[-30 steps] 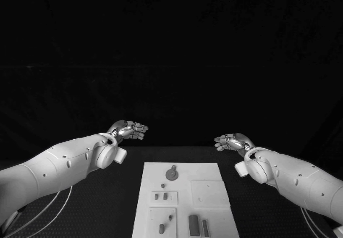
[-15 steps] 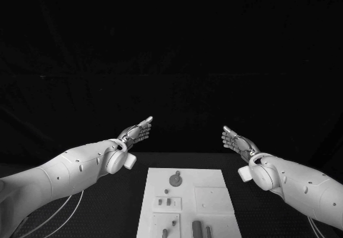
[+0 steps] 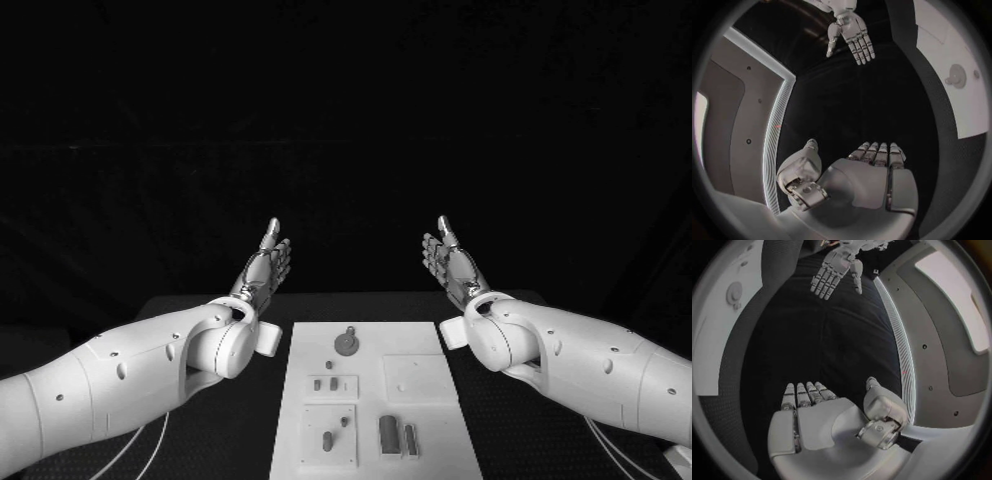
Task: Assemble the parts on the task board
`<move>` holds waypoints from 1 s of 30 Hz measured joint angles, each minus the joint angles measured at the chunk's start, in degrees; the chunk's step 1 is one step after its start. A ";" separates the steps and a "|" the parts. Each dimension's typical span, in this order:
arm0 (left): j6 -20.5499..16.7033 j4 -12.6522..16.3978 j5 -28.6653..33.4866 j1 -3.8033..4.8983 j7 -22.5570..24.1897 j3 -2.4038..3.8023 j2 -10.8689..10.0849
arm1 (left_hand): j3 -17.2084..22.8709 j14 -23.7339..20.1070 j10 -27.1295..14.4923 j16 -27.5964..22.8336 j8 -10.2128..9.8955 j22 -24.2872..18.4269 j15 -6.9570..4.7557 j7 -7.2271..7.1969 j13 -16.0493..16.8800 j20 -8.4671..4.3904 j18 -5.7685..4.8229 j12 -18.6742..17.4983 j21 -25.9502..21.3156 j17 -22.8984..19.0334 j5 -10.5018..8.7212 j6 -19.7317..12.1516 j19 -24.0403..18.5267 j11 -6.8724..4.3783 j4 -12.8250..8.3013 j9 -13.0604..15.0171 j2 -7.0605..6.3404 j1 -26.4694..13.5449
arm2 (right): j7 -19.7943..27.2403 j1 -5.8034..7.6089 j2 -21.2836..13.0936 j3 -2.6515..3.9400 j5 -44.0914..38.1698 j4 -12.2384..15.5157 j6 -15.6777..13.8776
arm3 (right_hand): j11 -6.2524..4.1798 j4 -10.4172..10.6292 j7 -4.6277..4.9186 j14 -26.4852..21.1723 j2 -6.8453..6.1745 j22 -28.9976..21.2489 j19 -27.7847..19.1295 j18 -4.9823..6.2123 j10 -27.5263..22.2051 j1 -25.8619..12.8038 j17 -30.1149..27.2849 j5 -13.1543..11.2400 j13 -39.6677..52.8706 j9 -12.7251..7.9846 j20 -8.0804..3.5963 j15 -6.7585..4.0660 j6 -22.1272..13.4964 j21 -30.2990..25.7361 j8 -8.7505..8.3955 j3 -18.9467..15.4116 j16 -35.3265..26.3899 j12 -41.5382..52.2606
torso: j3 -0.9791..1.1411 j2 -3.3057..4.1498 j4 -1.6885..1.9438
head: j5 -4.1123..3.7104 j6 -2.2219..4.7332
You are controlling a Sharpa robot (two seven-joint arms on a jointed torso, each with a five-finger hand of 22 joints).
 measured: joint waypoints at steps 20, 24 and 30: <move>-19.04 14.27 8.26 -4.35 8.11 2.00 -4.16 | 0.00 0.00 0.00 0.00 0.00 -0.08 0.00 0.00 -0.05 0.00 0.00 0.00 0.01 -0.03 0.00 0.00 0.00 0.00 0.00 -0.07 0.01 0.01 | 7.26 -2.01 -6.28 -0.59 12.16 19.61 -20.16 | -0.22 0.31 -0.22 -1.12 -0.06 -2.52 -0.69 0.00 -1.22 -1.40 -0.62 -0.03 -0.32 -0.82 -0.28 -0.13 -1.19 -0.24 -0.33 -0.79 -0.63 -0.21 | 0.05 -0.29 0.14 | -0.09 -0.15; -19.67 14.28 8.66 -4.35 8.47 2.00 -4.16 | 0.00 0.00 0.00 0.00 0.00 -0.08 0.00 0.00 -0.04 0.00 0.00 0.00 0.01 -0.03 0.00 0.00 0.00 0.00 0.00 -0.06 0.01 0.01 | 7.67 -2.01 -6.30 -0.59 12.80 19.63 -21.03 | -0.22 0.31 -0.22 -1.12 -0.06 -2.52 -0.69 0.00 -1.22 -1.40 -0.62 -0.20 -0.32 -0.82 -0.28 -0.13 -1.19 -0.24 -0.33 -0.78 -0.63 -0.21 | 0.05 -0.29 0.14 | -0.09 -0.15; -20.16 14.29 8.93 -4.35 8.73 2.00 -4.16 | 0.00 0.00 0.01 0.00 0.00 -0.08 0.00 0.00 -0.04 0.01 0.00 0.00 0.02 -0.03 0.00 0.00 0.00 0.00 0.00 -0.05 0.01 0.01 | 7.98 -2.01 -6.30 -0.59 13.23 19.63 -21.66 | -0.22 0.31 -0.22 -1.11 -0.06 -2.52 -0.69 0.00 -1.22 -1.40 -0.61 -0.19 -0.32 -0.82 -0.28 -0.12 -1.19 -0.24 -0.33 -0.78 -0.63 -0.21 | 0.05 -0.29 0.14 | -0.09 -0.15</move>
